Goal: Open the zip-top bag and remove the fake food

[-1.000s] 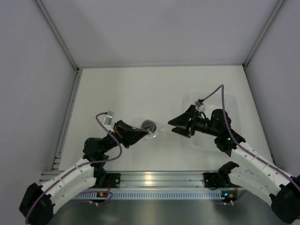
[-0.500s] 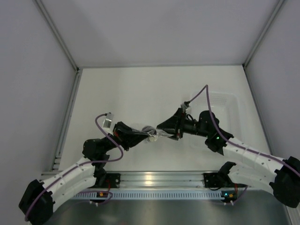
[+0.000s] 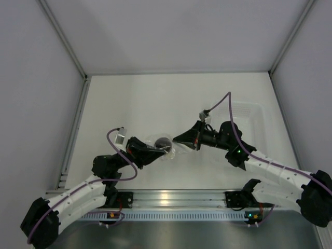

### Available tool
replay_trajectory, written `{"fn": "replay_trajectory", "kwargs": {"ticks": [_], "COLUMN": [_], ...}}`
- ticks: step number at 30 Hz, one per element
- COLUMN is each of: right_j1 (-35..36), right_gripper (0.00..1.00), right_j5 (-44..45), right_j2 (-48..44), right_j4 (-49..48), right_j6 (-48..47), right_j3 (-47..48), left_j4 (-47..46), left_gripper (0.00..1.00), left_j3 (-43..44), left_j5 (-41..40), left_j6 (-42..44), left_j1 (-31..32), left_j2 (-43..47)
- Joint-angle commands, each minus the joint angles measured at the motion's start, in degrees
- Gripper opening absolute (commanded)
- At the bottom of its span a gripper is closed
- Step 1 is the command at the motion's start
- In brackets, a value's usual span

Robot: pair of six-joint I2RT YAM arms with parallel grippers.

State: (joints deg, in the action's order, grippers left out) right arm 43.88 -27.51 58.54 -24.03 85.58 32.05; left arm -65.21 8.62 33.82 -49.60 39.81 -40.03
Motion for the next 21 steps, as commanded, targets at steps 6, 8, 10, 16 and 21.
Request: {"fn": "replay_trajectory", "kwargs": {"ticks": [6, 8, 10, 16, 21], "right_j1": [1.1, 1.1, 1.0, 1.0, 0.7], "right_gripper": [0.0, 0.0, 0.0, 0.0, 0.0], "right_j5": [0.9, 1.3, 2.7, 10.1, 11.5], "right_j2": [-2.3, -2.5, -2.5, -1.3, 3.0], "right_j4": [0.0, 2.0, 9.8, 21.7, 21.6], "right_j6": [-3.6, -6.9, -14.3, -31.4, -40.2], "right_j3": [3.5, 5.1, 7.7, 14.3, 15.7], "left_j4": [-3.2, -2.4, -0.7, 2.1, 4.2], "left_gripper": [0.0, 0.0, 0.0, 0.28, 0.57], "left_j3": [-2.2, -2.4, -2.6, -4.3, -4.7], "left_j5": [0.5, 0.5, 0.8, -0.9, -2.5], "left_j6": [3.9, 4.8, 5.9, 7.8, 9.3], "left_j1": [0.3, 0.3, 0.3, 0.3, 0.3], "left_j2": [-0.2, -0.7, -0.7, 0.0, 1.1]}}
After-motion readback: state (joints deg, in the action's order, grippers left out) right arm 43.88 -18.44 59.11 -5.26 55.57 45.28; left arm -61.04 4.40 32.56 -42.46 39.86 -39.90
